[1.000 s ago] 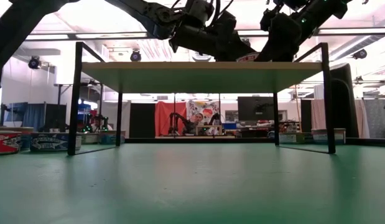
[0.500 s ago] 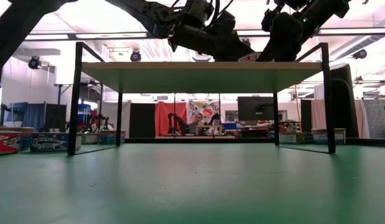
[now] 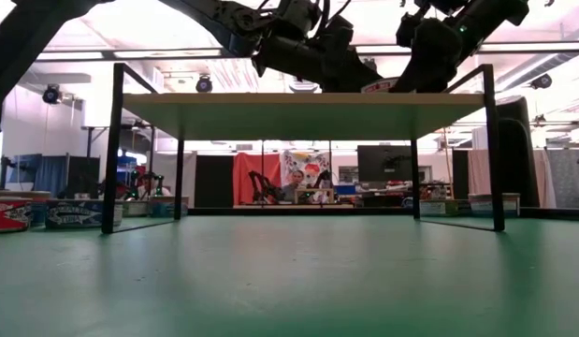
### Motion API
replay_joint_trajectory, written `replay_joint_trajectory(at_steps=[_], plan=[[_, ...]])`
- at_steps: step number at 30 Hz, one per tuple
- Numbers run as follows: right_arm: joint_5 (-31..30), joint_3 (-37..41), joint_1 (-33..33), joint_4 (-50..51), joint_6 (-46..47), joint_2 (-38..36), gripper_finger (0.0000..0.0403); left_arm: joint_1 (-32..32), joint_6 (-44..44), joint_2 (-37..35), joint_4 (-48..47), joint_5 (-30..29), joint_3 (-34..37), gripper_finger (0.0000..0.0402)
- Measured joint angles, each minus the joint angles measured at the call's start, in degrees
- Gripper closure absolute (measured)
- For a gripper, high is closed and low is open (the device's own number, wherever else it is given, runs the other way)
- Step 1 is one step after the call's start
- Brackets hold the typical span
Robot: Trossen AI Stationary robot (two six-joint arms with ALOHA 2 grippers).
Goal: Stack canned seafood by type on shelf
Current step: Stack the green tuna can on top of the green tuna can on the shelf
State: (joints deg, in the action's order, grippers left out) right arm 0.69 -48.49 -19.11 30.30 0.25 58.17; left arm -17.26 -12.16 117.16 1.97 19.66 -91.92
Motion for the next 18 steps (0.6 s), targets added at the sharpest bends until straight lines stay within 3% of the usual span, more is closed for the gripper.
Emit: replay_joint_trajectory(at_steps=[18], plan=[[2.39, 0.27, 0.01, 1.91, -1.74, -1.75, 0.0003, -0.08, 0.42, -0.30, -3.52, -0.08, -0.24, 0.0276]])
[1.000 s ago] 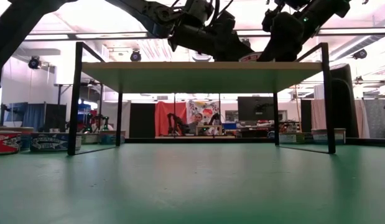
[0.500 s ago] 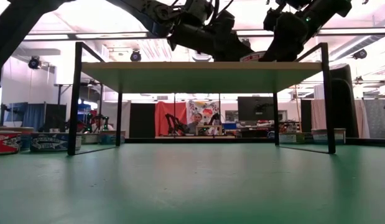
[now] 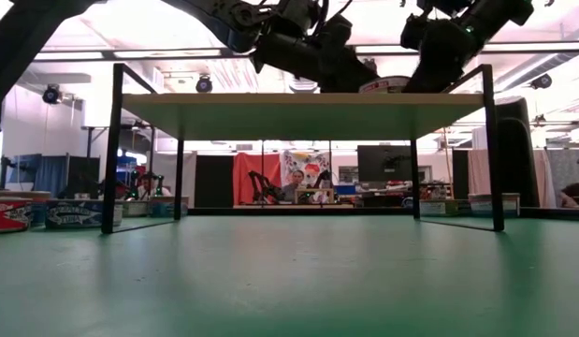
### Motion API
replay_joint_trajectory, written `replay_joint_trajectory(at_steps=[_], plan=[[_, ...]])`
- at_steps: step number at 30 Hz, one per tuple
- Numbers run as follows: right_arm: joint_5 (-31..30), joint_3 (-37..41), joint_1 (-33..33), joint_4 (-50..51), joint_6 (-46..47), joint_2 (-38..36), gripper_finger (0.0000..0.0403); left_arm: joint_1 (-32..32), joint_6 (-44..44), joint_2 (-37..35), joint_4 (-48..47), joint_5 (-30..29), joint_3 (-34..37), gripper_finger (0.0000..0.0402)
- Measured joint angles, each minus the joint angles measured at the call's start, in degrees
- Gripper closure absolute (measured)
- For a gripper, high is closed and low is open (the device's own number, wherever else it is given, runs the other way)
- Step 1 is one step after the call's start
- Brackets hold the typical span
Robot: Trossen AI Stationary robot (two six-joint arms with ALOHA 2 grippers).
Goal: Stack canned seafood by type on shelf
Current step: Stack the green tuna can on top of the green tuna can on the shelf, then put the bottom right red tuna can on the shelf
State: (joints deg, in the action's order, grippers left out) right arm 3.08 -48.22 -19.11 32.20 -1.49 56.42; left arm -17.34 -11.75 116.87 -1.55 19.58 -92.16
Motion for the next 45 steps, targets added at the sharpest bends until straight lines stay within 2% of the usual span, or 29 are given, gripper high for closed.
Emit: replay_joint_trajectory(at_steps=[10, 20, 25, 32, 39, 45], plan=[[-1.58, -0.14, 0.15, 1.66, -0.91, -0.71, 0.0003, -0.03, -0.02, -0.20, -0.99, -0.10, 0.00, 0.0276], [-3.51, -0.26, 0.08, 3.34, -0.73, -6.11, 0.0003, 0.21, 0.90, -1.21, 2.14, 0.79, 0.30, 0.0276], [-3.46, -3.88, 0.08, 6.16, 0.62, -7.91, 0.0003, 1.17, -0.92, -4.73, 0.86, 0.00, 0.79, 0.0276], [-3.10, -11.36, 1.80, 11.83, 2.59, -6.31, 0.0003, 6.21, -4.37, -15.66, -4.29, 0.78, 1.71, 0.0276], [-2.77, -17.67, 7.53, 16.52, 7.70, -3.25, 0.0003, 15.76, -6.45, -25.20, -5.30, 0.65, 11.58, 0.0276], [-2.59, -20.81, 19.47, 19.92, 16.17, 0.01, 0.0003, 19.94, -2.10, -36.94, 2.08, -0.78, 29.29, 0.0276]])
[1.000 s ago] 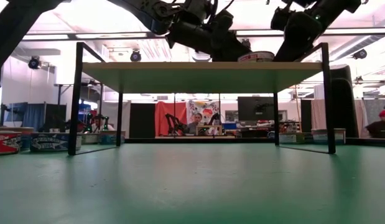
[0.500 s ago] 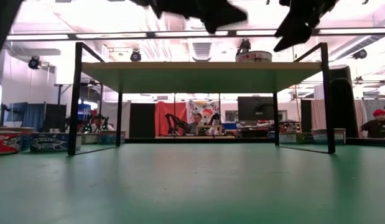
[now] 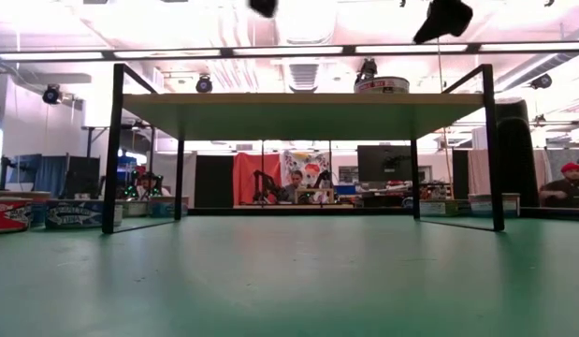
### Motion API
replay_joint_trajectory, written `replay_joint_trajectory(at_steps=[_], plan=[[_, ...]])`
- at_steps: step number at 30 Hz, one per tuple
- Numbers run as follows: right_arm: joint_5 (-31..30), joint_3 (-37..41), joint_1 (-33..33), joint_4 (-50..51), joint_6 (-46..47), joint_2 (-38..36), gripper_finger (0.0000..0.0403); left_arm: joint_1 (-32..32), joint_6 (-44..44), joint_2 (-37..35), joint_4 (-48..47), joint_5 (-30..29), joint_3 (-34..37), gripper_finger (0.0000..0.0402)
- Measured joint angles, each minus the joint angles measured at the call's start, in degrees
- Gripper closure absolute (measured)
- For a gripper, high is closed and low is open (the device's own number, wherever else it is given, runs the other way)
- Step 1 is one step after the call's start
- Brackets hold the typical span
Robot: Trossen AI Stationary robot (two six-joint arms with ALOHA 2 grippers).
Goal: Stack canned seafood by type on shelf
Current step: Put the bottom right red tuna can on the shelf
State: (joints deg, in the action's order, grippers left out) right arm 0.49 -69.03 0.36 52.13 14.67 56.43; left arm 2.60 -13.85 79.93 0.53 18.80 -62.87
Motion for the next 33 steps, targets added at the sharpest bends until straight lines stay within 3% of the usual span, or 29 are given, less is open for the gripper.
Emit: replay_joint_trajectory(at_steps=[7, 14, 19, 26, 30, 33], plan=[[3.11, 0.10, 14.71, 8.22, 21.58, 3.02, 0.0003, 6.37, 4.61, -11.26, 2.02, -13.19, 14.82, 0.0276], [2.71, 3.89, 26.93, 11.20, 46.30, 4.46, 0.0003, 13.80, 8.02, -17.71, 1.20, -13.95, 18.93, 0.0276], [3.51, 7.87, 33.65, 11.02, 56.74, 6.48, 0.0003, 19.21, 9.85, -20.87, 1.67, -18.39, 20.32, 0.0276], [11.50, 9.92, 41.36, 6.04, 71.95, 12.51, 0.0003, 26.48, 13.43, -21.33, 1.58, -30.19, 22.75, 0.0276], [14.97, 9.44, 45.76, 6.39, 74.16, 17.48, 0.0007, 29.69, 15.58, -20.49, 1.47, -31.40, 23.71, 0.0276], [17.81, 9.27, 48.89, 6.33, 74.01, 21.01, 0.0033, 32.03, 16.20, -19.72, 1.57, -31.25, 24.22, 0.0276]])
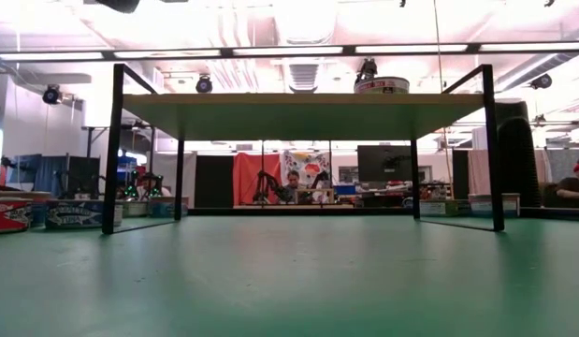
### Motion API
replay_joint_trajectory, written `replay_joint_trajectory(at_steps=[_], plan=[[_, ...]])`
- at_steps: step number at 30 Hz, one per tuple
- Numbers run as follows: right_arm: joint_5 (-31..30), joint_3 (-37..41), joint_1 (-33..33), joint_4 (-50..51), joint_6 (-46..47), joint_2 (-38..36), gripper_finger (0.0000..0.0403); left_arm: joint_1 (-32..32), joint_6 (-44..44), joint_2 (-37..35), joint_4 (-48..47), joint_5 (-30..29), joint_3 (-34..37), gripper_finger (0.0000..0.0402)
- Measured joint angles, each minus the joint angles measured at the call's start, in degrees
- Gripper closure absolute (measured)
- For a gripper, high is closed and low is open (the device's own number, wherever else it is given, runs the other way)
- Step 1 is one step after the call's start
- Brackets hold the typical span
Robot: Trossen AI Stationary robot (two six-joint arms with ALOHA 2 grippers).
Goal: Stack canned seafood by type on shelf
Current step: Put the bottom right red tuna can on the shelf
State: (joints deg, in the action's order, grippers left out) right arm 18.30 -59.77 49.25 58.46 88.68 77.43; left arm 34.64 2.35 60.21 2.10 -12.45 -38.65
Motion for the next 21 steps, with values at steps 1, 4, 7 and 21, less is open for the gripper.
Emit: replay_joint_trajectory(at_steps=[1, 4, 7, 21], plan=[[0.91, 0.00, 0.98, 0.01, 0.02, 1.14, 0.0047, 0.57, 0.32, 0.08, -0.17, -0.01, 0.22, 0.0276], [1.78, 0.00, 3.43, -0.04, 0.36, 4.12, 0.0098, 0.96, 2.80, 0.06, 0.06, -0.09, 0.32, 0.0276], [1.73, 0.00, 5.29, 0.03, 0.03, 6.55, 0.0154, 0.96, 6.09, 0.06, -0.10, -0.95, 0.32, 0.0276], [-0.58, 0.48, 7.87, 5.66, -7.80, 16.28, 0.0333, 0.96, 15.52, 4.41, 4.68, -8.03, -0.35, 0.0276]])
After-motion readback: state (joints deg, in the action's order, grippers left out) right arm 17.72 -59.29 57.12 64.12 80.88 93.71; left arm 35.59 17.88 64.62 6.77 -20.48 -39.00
